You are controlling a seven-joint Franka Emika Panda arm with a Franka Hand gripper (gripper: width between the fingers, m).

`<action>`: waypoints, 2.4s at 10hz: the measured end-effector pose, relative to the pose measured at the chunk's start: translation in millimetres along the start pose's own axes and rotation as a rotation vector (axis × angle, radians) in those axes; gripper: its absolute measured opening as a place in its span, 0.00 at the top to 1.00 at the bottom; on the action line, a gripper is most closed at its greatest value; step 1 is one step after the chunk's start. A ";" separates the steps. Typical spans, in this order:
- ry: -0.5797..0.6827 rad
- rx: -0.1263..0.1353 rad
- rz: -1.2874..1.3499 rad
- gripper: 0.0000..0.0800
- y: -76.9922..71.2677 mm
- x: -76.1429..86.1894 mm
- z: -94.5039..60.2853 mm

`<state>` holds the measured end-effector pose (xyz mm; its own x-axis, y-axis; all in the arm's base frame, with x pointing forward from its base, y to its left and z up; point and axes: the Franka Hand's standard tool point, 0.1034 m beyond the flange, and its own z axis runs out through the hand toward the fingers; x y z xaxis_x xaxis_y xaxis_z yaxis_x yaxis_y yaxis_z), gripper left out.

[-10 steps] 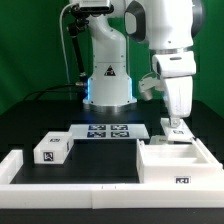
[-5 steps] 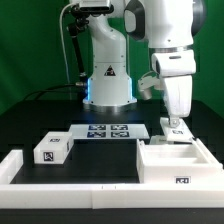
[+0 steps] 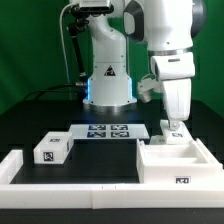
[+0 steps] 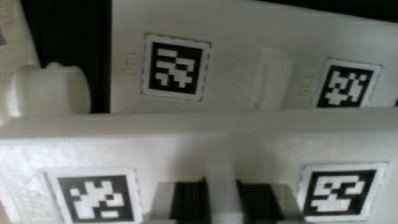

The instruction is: Assemble cabinet

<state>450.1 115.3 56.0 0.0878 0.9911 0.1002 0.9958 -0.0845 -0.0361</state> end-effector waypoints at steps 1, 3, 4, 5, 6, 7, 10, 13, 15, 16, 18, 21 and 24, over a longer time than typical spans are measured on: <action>0.001 -0.001 0.004 0.91 0.4 1.7 -0.5; 0.000 -0.006 0.006 0.91 1.6 2.5 -2.7; -0.001 -0.005 0.008 0.91 2.1 1.9 -3.2; -0.001 -0.006 0.009 0.91 4.4 1.7 -4.5; 0.001 -0.012 0.010 0.91 6.9 2.0 -5.8; 0.001 -0.013 0.010 0.91 7.6 2.2 -6.1; 0.001 -0.009 0.007 0.91 6.8 1.0 -4.4; -0.002 -0.008 0.010 0.91 16.7 -3.7 -9.0; -0.005 -0.004 0.014 0.91 18.5 -5.1 -10.1; -0.005 -0.004 0.021 0.91 18.4 -4.4 -10.1; -0.002 0.003 0.019 0.91 16.0 -2.1 -6.3; 0.020 -0.017 0.024 0.91 23.0 3.2 -1.3; 0.031 -0.040 0.031 0.91 35.0 2.0 -2.0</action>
Offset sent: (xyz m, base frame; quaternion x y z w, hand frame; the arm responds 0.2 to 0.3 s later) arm 0.0021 -0.0014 0.0082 0.0046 -0.0034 -0.0035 1.0000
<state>485.2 114.1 57.0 0.1186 0.9844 0.1303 0.9928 -0.1196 -0.0001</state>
